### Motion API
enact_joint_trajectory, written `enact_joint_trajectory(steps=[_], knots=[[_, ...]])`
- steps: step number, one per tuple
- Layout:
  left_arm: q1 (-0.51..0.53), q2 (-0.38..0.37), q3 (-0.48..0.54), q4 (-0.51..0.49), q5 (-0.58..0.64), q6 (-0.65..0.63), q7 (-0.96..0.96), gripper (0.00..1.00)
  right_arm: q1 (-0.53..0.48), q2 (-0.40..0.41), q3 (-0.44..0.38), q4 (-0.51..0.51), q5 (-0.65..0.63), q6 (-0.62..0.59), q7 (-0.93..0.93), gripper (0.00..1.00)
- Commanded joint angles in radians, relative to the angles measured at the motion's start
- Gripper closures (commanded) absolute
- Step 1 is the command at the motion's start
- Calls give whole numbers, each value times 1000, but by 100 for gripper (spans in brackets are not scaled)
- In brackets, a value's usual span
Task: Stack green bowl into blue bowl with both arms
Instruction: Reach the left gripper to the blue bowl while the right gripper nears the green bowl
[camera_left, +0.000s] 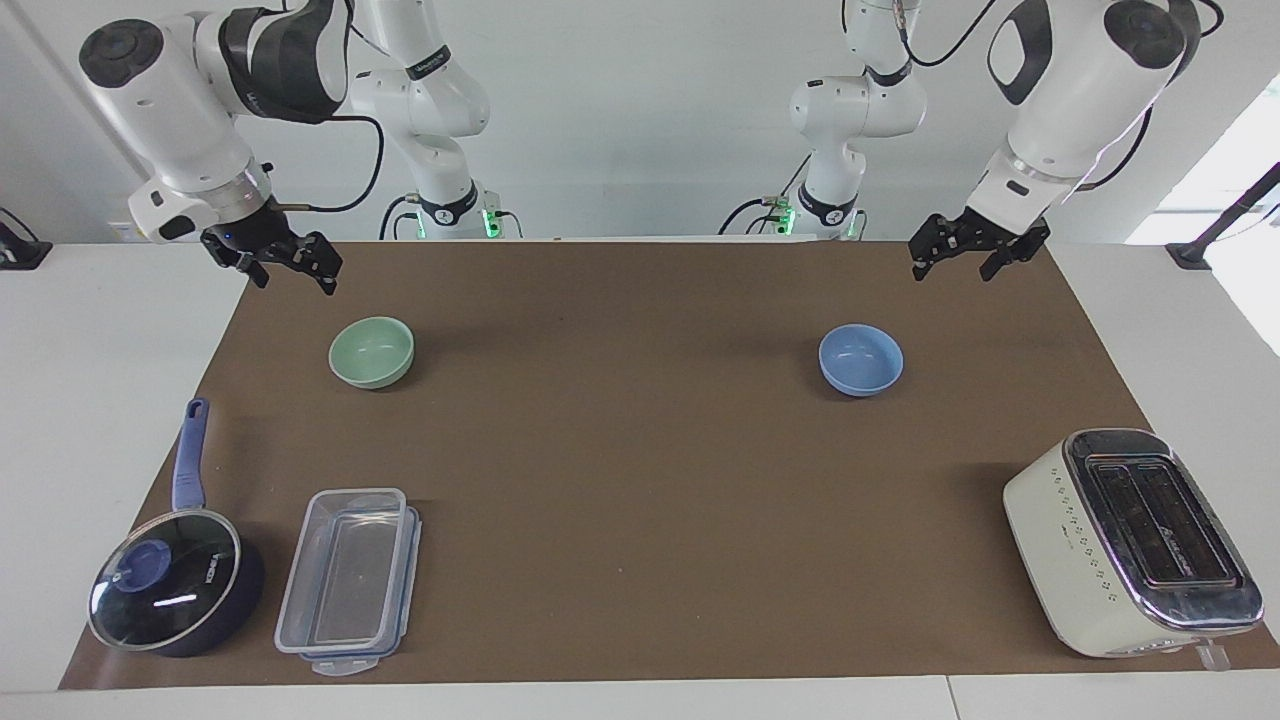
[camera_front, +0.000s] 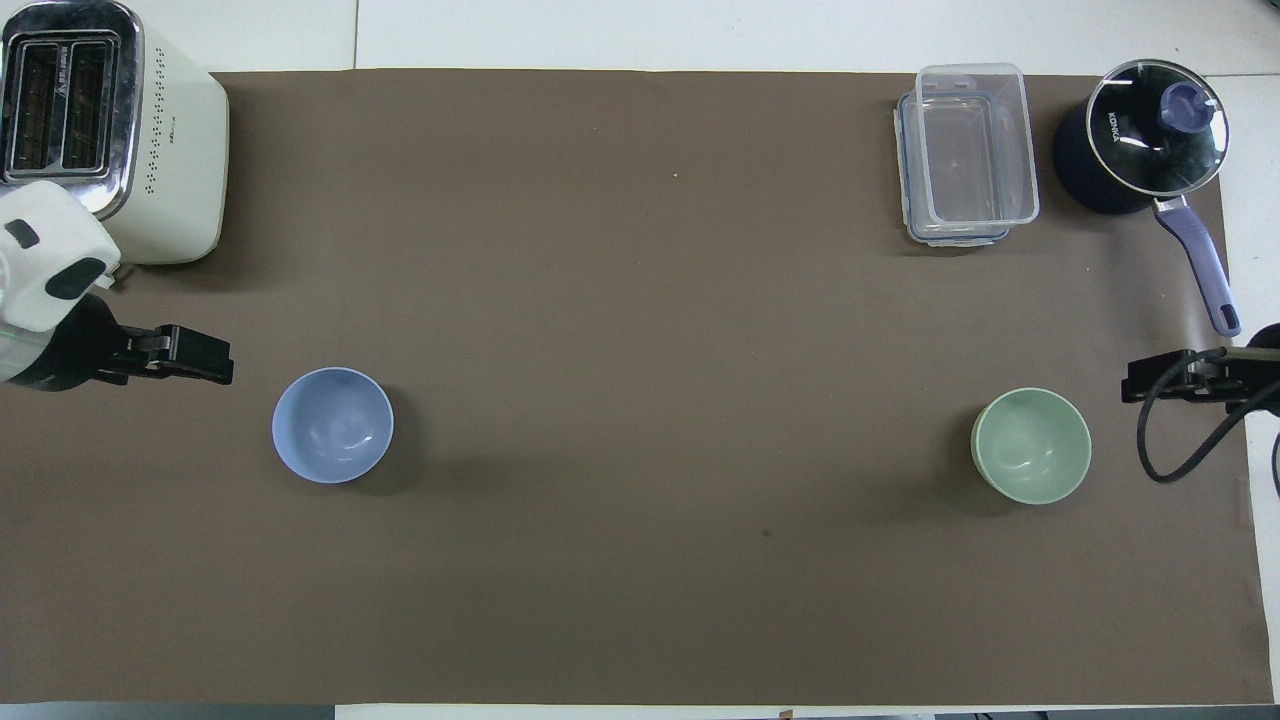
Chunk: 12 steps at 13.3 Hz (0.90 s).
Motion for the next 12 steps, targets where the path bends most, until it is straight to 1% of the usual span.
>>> enact_joint_trajectory(steps=[1,3,5,6,7,9,12], knots=[[21,-37,7,-222,-14,174,97,0,-39,-137,4,-242,13,152,-61,0],[24,-10,7,-320,-14,289,154,0,-47,-143,4,-308,13,216,-75,0],[27,13,5,-376,-14,376,171,0,-73,-133,4,-362,13,299,-102,0],[21,20,5,-387,-14,385,174,0,-77,-127,2,-385,13,337,-124,0],[16,32,5,-387,-14,385,176,0,-96,-101,2,-405,13,385,-145,0],[14,46,5,-402,-13,391,177,0,-125,-45,2,-413,13,458,-187,0],[13,55,5,-430,-5,431,181,5,-145,-10,4,-430,13,523,-201,0]])
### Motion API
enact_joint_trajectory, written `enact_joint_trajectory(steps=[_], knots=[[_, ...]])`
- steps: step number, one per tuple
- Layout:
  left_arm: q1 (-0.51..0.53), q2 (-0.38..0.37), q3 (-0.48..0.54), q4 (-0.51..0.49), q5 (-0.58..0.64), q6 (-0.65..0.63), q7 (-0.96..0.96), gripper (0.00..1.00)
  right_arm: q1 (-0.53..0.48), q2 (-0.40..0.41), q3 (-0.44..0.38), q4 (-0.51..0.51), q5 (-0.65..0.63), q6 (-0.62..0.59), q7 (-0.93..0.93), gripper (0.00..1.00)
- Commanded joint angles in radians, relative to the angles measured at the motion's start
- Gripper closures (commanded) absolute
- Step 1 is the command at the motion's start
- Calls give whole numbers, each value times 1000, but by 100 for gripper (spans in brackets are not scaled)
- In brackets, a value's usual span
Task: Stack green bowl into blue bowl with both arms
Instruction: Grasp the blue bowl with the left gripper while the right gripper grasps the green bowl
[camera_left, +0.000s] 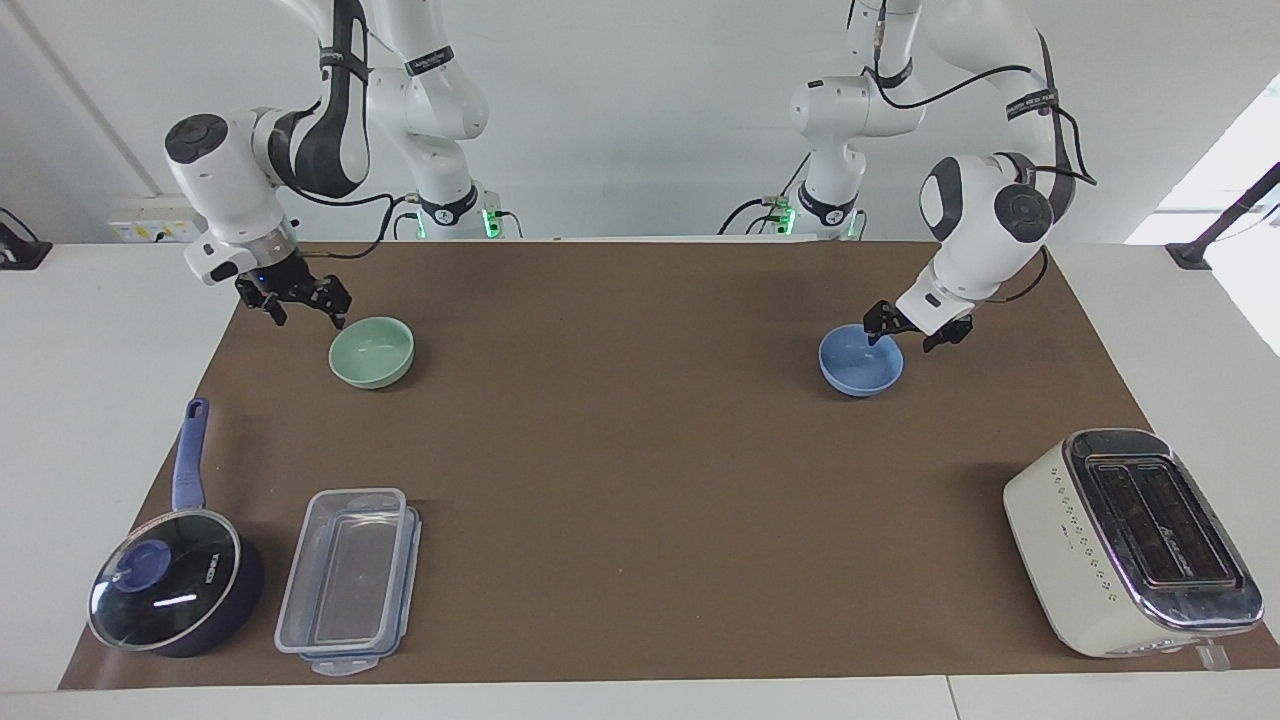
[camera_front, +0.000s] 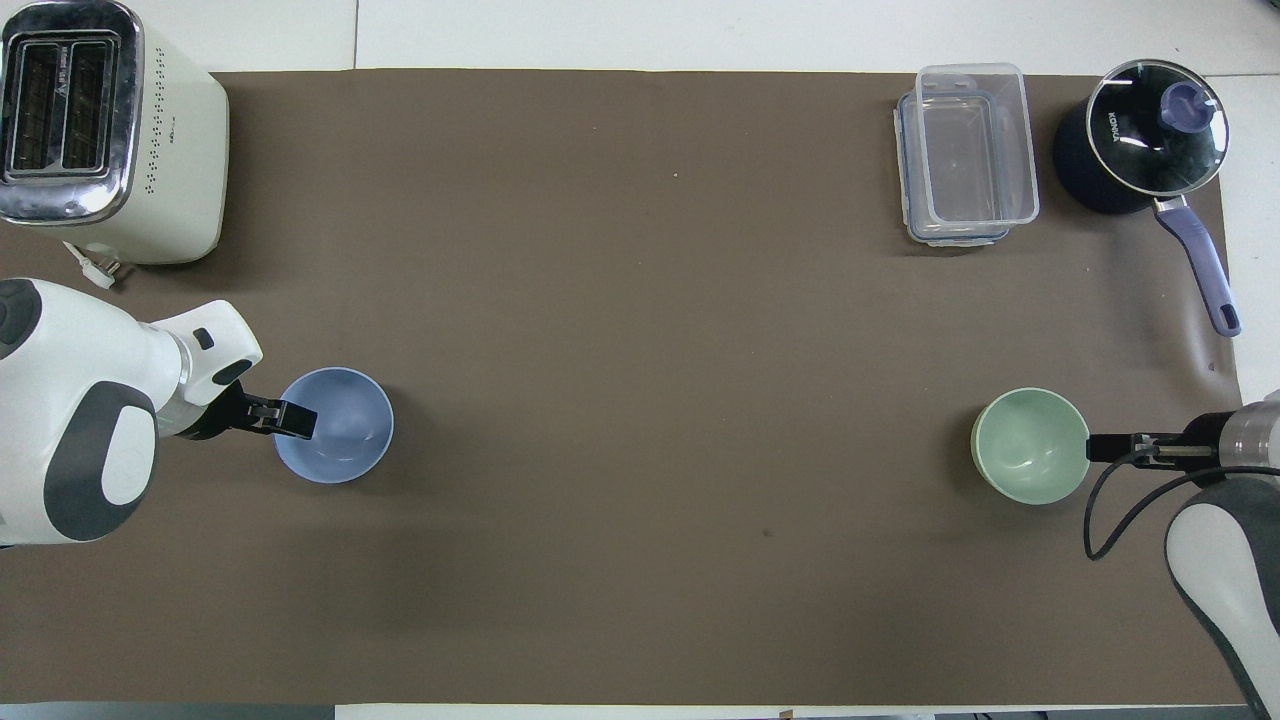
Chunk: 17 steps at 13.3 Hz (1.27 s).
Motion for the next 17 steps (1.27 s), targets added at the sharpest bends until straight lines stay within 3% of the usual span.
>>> enact_joint_trajectory(steps=[1,4,7,8,10,11,14,15,16,17], knots=[[-7,1,4,-44,-5,59,34,7,-18,36,8,-15,13,59,-30,0],[-8,1,4,-74,-5,76,38,9,-16,64,8,-16,15,90,-30,2],[-8,1,4,-94,-5,89,38,21,-15,87,10,-21,15,91,-30,4],[-8,1,4,-97,-5,90,38,35,-9,87,10,-24,22,91,-27,4],[-8,1,4,-95,-5,89,39,90,-4,84,10,-35,54,91,-29,4],[-7,3,4,-95,-4,90,41,100,-1,81,10,-41,68,91,-29,10],[-6,30,3,-22,-5,45,27,100,-1,78,10,-51,73,93,-35,40],[-10,51,0,48,-7,-12,22,100,-2,78,10,-51,73,93,-52,73],[-31,85,-2,148,-14,-96,-4,100,-2,78,10,-53,80,98,-53,100],[-67,123,-3,258,-19,-183,-49,100,-4,78,10,-59,105,128,-73,100]])
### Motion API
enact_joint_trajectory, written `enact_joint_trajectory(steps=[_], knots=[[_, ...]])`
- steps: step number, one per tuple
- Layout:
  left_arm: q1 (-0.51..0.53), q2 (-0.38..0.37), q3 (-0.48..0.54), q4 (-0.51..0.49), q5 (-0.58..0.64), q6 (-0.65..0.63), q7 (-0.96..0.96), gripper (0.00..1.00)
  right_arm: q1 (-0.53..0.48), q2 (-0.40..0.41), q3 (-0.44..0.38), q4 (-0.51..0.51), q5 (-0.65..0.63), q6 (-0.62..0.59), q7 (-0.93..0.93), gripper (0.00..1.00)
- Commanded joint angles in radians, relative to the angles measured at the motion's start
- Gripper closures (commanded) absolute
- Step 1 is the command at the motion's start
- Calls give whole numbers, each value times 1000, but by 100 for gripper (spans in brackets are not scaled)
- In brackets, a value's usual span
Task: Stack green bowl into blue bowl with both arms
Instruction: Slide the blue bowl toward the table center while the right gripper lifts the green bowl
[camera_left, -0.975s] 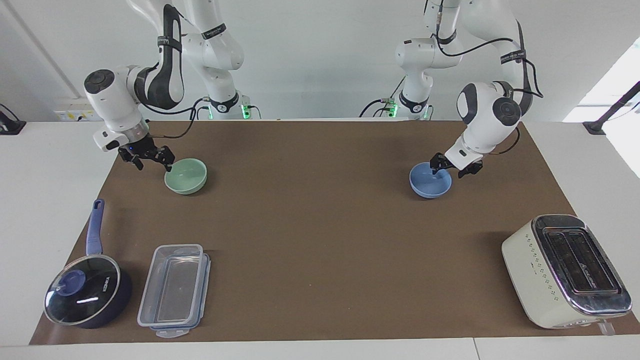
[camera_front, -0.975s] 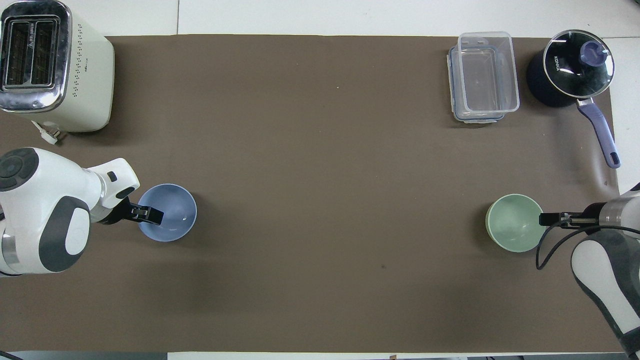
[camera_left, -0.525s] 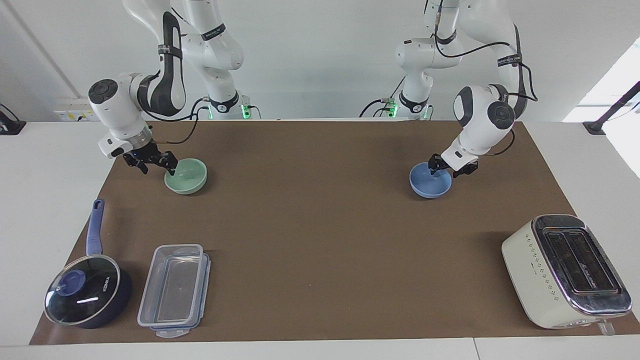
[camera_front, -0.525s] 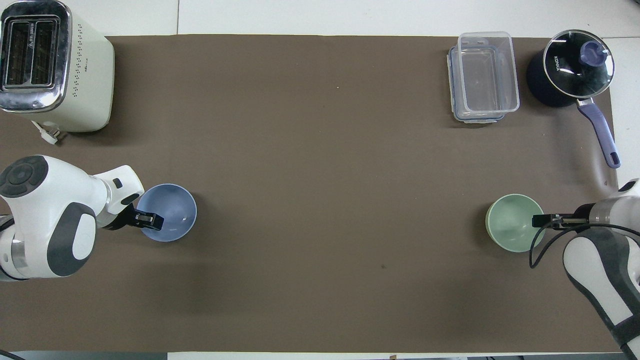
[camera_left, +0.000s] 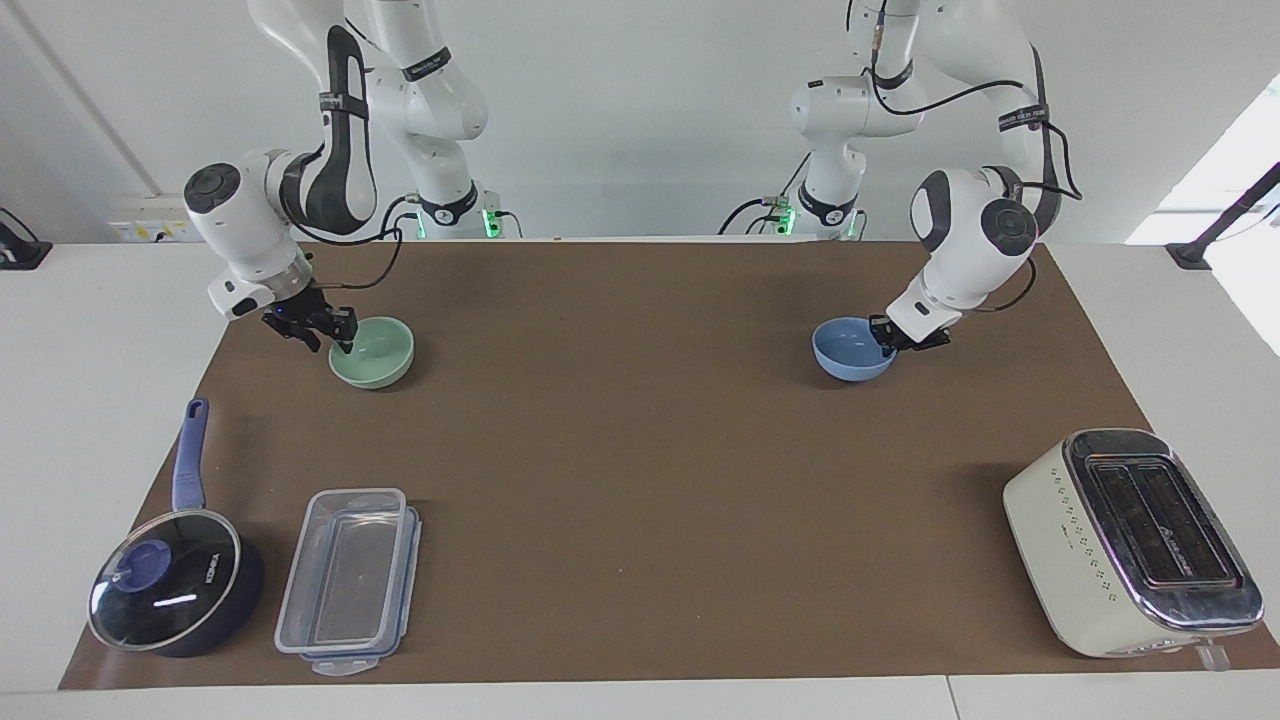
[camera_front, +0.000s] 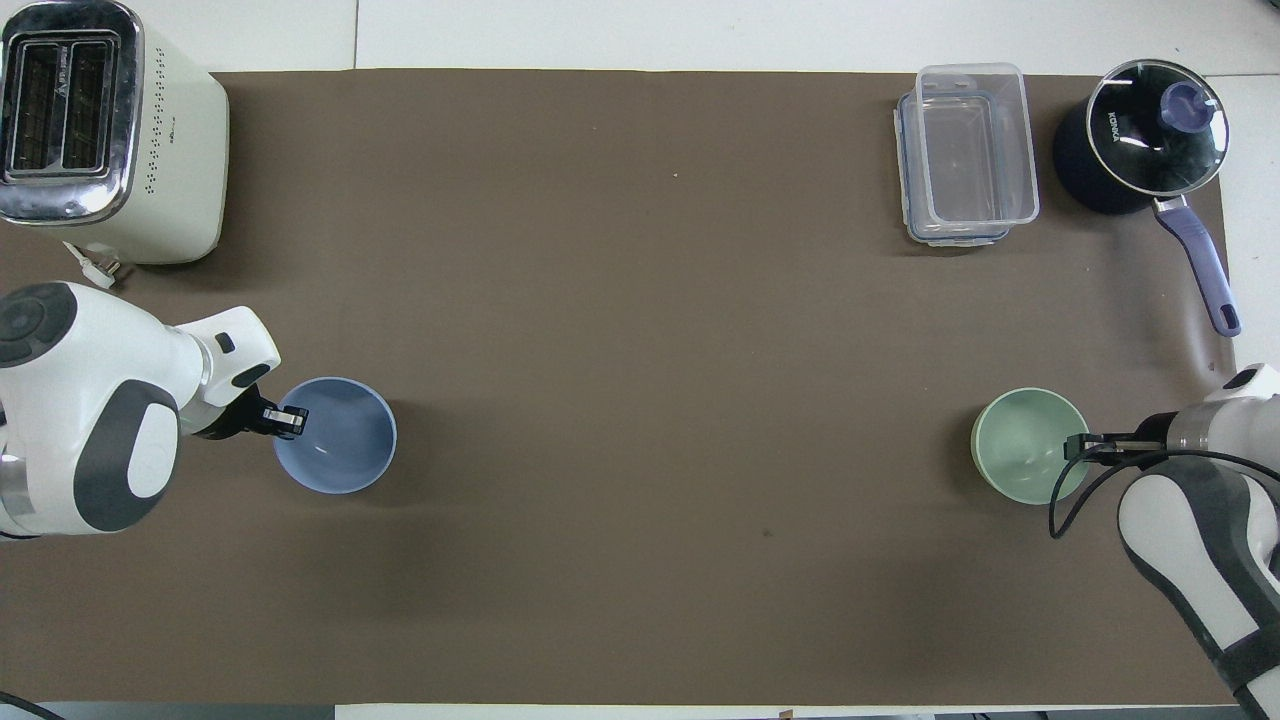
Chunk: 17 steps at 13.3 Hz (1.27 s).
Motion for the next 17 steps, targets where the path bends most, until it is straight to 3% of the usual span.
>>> enact_joint_trajectory(steps=[1,2,5,8,13,17], knots=[[-102,122,-2,289,-35,-209,-120,100,-7,-14,2,-41,77,65,-101,100],[-162,131,-2,324,-88,-228,-192,100,-7,-14,1,-41,83,64,-115,100],[-361,121,-4,270,-141,-150,-389,100,-16,-14,1,-21,83,46,-140,100],[-467,145,-4,227,-237,-58,-455,100,-16,-27,1,64,83,-89,-140,100],[-483,257,-4,237,-317,-51,-457,100,-5,-68,10,254,85,-296,-132,100],[-486,271,-4,236,-317,-28,-455,100,-1,-67,45,457,68,-497,-88,100]])
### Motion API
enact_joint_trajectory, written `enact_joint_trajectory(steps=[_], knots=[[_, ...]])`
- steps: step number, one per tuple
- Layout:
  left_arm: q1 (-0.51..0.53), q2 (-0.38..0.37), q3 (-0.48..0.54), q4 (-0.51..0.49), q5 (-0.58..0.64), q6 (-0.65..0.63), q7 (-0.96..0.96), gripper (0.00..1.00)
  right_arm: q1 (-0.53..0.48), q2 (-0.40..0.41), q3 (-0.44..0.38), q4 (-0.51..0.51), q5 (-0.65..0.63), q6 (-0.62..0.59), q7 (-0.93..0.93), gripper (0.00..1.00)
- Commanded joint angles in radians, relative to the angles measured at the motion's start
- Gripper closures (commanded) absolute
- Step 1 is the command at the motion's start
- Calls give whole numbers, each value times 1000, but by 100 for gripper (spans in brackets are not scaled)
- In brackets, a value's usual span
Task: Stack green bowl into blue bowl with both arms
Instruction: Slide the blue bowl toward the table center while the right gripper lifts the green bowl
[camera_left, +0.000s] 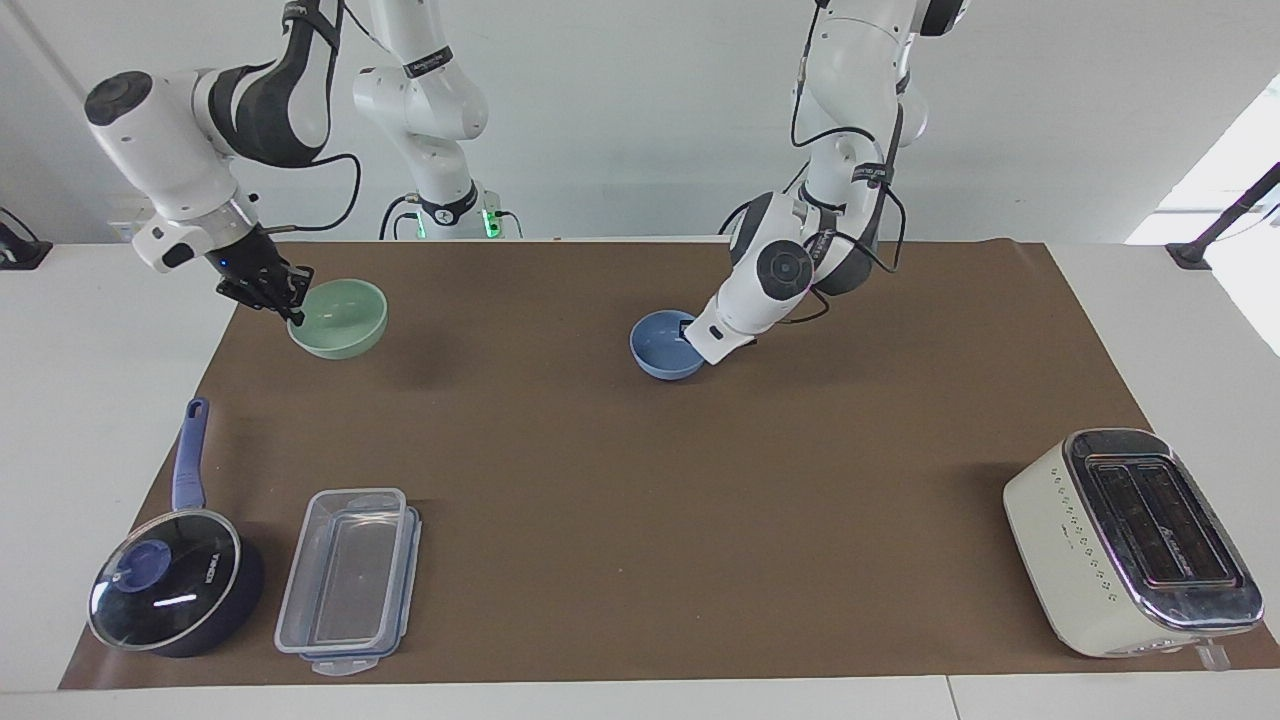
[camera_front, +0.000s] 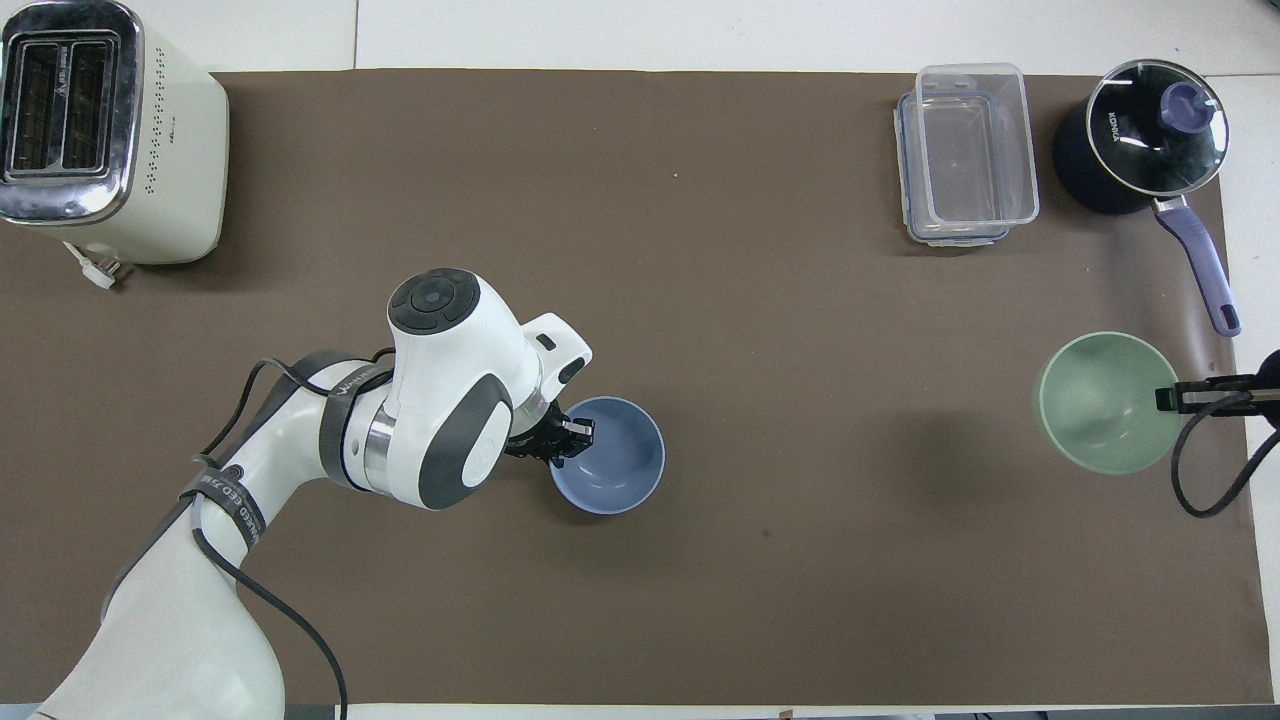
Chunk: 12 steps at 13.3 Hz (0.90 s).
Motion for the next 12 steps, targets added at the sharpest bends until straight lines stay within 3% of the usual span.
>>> enact_joint_trajectory(steps=[1,2,3,4,6,8,12], knots=[[-12,6,12,8,-26,21,4,100,-4,12,49,108,-1,-100,53,100],[-14,6,12,8,-27,21,4,100,-4,20,78,129,-1,-120,88,100],[-15,6,12,8,-26,21,1,93,-4,28,107,155,-1,-144,124,100],[-17,6,12,10,-26,21,-8,1,-4,38,144,186,-2,-177,177,100],[-17,-6,10,11,-26,13,-20,0,-4,49,216,221,-1,-201,278,100],[-2,-72,12,10,-26,-48,-14,0,2,51,286,241,-2,-206,372,100],[153,-219,21,39,-23,-220,53,0,141,58,308,246,4,-189,587,100]])
